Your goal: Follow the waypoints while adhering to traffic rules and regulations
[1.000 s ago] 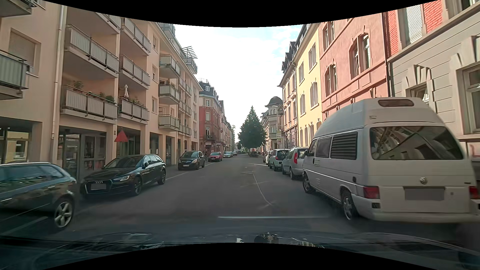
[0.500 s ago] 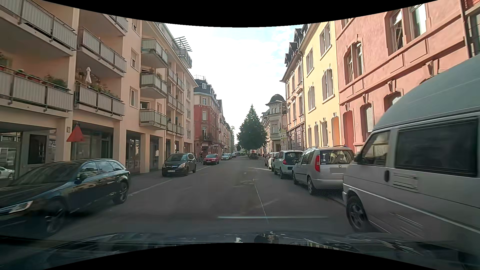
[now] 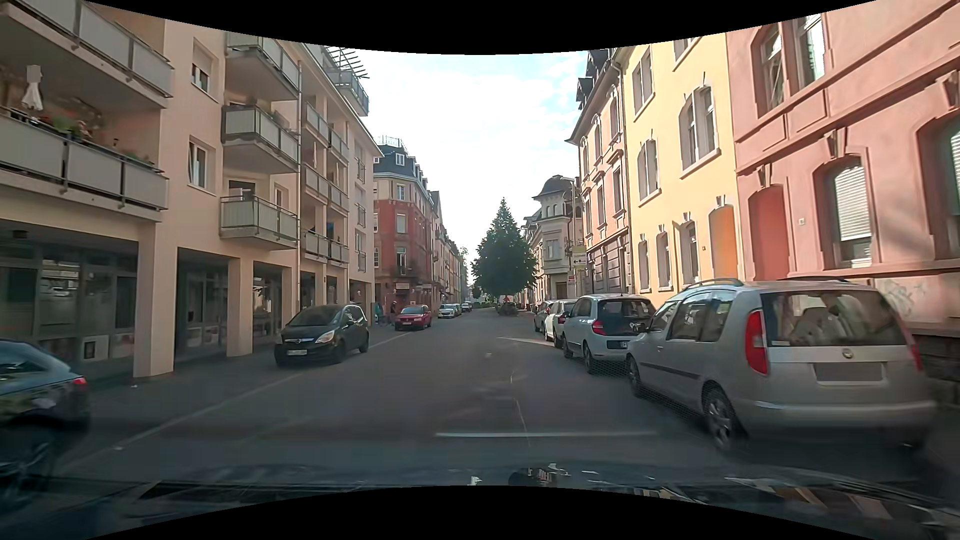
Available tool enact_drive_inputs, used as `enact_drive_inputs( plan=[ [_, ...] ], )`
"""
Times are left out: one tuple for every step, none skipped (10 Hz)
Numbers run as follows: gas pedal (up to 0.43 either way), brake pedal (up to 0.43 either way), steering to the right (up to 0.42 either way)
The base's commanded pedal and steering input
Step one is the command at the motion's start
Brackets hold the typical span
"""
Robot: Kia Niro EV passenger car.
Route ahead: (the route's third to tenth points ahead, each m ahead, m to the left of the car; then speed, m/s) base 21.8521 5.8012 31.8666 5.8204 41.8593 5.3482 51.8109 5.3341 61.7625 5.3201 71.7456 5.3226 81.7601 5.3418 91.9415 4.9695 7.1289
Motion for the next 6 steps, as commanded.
enact_drive_inputs(
  plan=[
    [0.079,0.000,0.001],
    [0.079,0.000,0.001],
    [0.067,0.000,0.001],
    [0.059,0.000,0.002],
    [0.047,0.000,0.002],
    [0.028,0.000,0.002]
  ],
)
